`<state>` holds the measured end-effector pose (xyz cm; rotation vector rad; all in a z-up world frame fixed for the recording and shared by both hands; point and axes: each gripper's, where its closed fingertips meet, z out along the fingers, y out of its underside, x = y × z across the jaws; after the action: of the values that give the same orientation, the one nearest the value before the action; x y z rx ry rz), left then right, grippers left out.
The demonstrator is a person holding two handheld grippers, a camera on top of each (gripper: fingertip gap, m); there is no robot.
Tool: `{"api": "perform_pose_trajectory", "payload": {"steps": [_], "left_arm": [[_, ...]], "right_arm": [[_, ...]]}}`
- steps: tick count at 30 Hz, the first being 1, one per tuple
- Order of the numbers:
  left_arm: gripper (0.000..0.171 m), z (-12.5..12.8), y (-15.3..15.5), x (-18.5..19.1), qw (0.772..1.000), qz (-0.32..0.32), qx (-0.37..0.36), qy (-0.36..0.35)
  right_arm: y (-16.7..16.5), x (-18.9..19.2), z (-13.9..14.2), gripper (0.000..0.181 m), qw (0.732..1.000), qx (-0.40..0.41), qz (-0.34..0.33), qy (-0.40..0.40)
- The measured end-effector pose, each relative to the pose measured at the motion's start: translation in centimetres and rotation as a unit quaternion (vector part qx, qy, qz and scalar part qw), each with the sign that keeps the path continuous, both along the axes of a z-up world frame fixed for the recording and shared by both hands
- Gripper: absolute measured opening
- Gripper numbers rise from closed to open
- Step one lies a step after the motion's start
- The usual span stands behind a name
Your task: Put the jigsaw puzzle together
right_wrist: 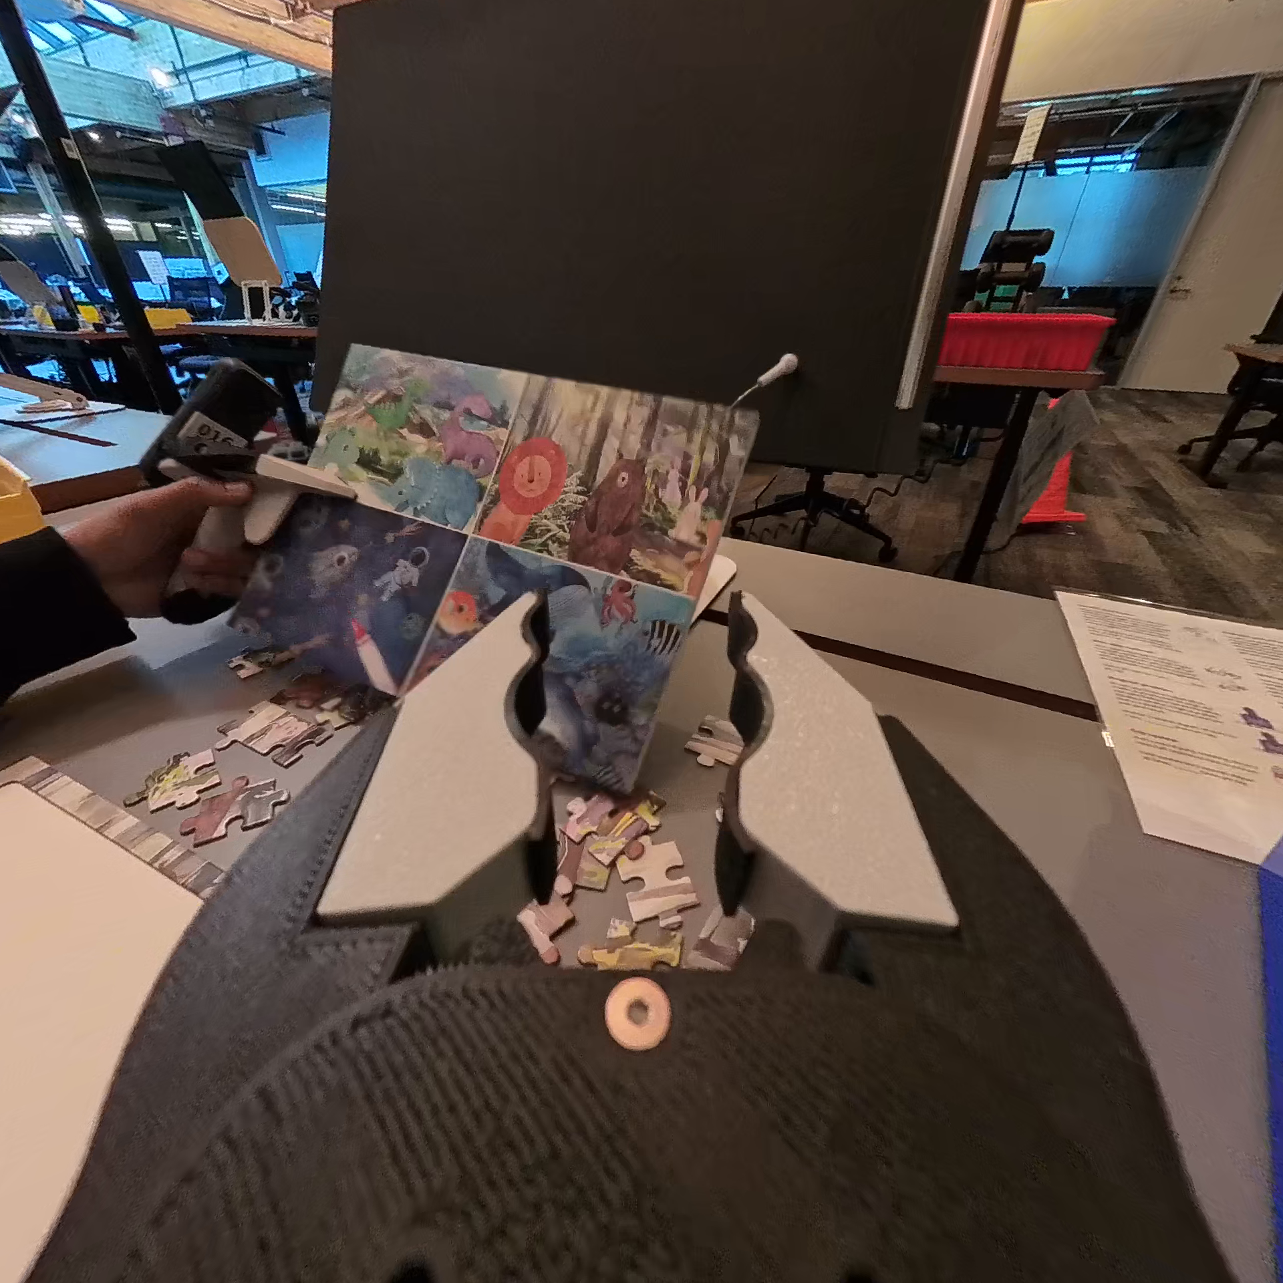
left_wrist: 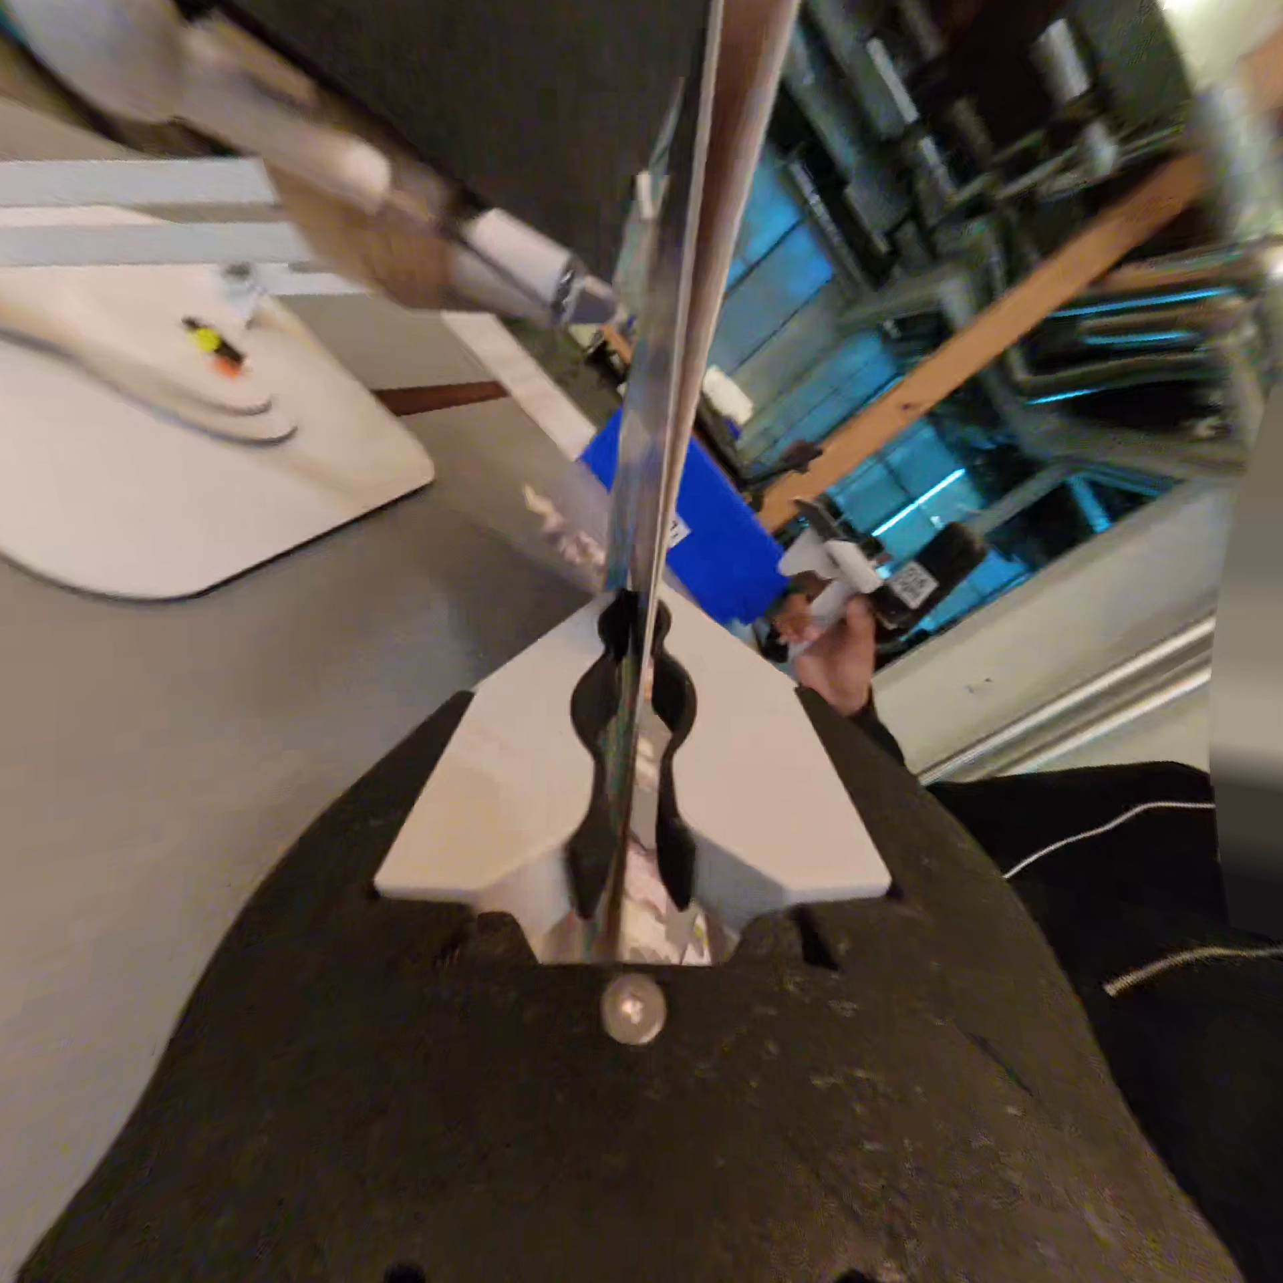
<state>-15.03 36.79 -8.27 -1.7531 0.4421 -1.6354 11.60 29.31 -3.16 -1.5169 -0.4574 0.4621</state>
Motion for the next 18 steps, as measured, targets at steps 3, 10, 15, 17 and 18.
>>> {"api": "perform_pose_trajectory", "payload": {"steps": [3, 10, 15, 17, 18], "left_arm": [[0.0, 1.8, -0.8, 0.1, 0.999, 0.007, 0.049, 0.002], [0.0, 13.4, -4.0, -2.9, 0.974, 0.087, 0.202, -0.054], [0.0, 18.6, -6.2, -7.2, 0.915, 0.218, 0.339, 0.004], [0.0, 19.1, -6.3, -8.3, 0.893, 0.258, 0.365, 0.049], [0.0, 19.2, -6.3, -8.6, 0.883, 0.274, 0.374, 0.069]], "right_arm": [[0.1, 0.0, 0.1, 0.05, 1.0, -0.003, 0.003, 0.005], [0.0, -0.7, -0.5, 0.05, 1.0, -0.004, 0.005, -0.016], [0.1, -1.7, -1.6, 0.049, 0.999, -0.022, 0.018, -0.032], [0.3, -2.0, -2.5, 0.049, 0.998, -0.03, 0.018, -0.055], [0.5, -1.8, -3.1, 0.049, 0.996, -0.037, 0.011, -0.074]]}}
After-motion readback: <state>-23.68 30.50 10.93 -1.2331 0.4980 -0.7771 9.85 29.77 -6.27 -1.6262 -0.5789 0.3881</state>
